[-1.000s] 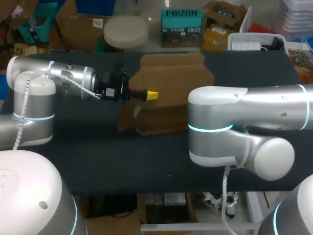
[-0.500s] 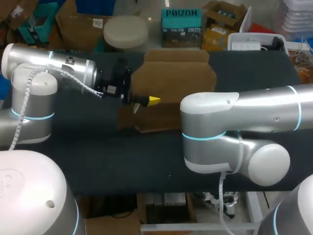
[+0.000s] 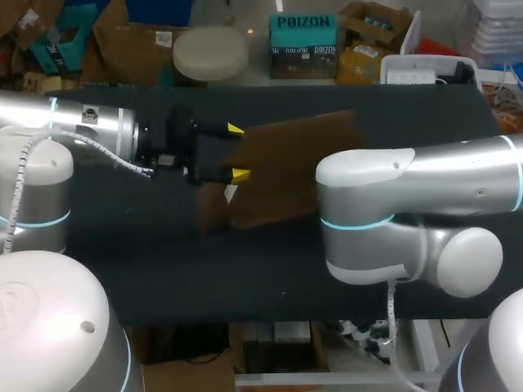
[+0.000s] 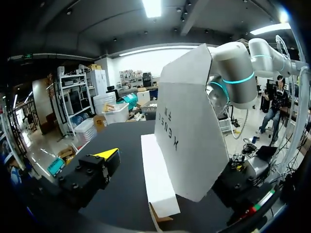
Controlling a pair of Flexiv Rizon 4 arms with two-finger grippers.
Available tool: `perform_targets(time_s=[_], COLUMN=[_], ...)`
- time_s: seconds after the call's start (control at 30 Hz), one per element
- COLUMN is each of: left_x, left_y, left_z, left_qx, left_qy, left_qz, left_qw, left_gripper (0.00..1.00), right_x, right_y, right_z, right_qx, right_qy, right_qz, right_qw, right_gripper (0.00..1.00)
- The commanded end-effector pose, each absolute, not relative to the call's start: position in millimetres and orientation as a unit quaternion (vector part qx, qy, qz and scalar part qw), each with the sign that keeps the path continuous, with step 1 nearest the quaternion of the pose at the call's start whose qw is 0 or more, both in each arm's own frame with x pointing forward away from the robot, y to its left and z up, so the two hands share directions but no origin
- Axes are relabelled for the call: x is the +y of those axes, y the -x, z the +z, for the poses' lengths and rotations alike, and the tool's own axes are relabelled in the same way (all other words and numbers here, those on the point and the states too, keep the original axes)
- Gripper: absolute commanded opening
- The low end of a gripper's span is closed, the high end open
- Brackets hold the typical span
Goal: Assemble the packaging by folding the flat box into shape, placing the metal phone stand inside, and closing the box properly
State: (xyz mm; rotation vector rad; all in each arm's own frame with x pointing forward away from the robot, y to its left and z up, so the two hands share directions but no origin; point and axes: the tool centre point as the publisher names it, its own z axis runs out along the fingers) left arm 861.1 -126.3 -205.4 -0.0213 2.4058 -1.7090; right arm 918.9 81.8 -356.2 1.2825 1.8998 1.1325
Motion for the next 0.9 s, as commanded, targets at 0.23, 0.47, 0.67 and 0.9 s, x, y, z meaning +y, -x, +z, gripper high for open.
perform_targets(time_s=[0.23, 0.47, 0.67, 0.9], left_x=[-103.2, -89.6, -77.3, -62.1], left_y=[-849.6, -846.3, -845.1, -845.9], left_z=[-193.3, -188.8, -188.2, -185.0], left_qx=[0.825, 0.830, 0.837, 0.844], left_qy=[-0.016, -0.030, -0.030, -0.021], left_qz=[-0.555, -0.546, -0.534, -0.521], left_qw=[0.106, 0.111, 0.114, 0.126], left_gripper=[1.00, 1.00, 1.00, 1.00], right_x=[62.0, 61.1, 59.8, 61.5], right_y=[-931.0, -934.2, -936.6, -933.8], right_z=[-346.2, -344.6, -341.5, -334.4], right_qx=[0.730, 0.735, 0.738, 0.761], right_qy=[-0.438, -0.424, -0.419, -0.410], right_qz=[0.491, 0.510, 0.515, 0.494], right_qw=[0.183, 0.142, 0.120, 0.099], right_gripper=[0.00, 0.00, 0.00, 0.00])
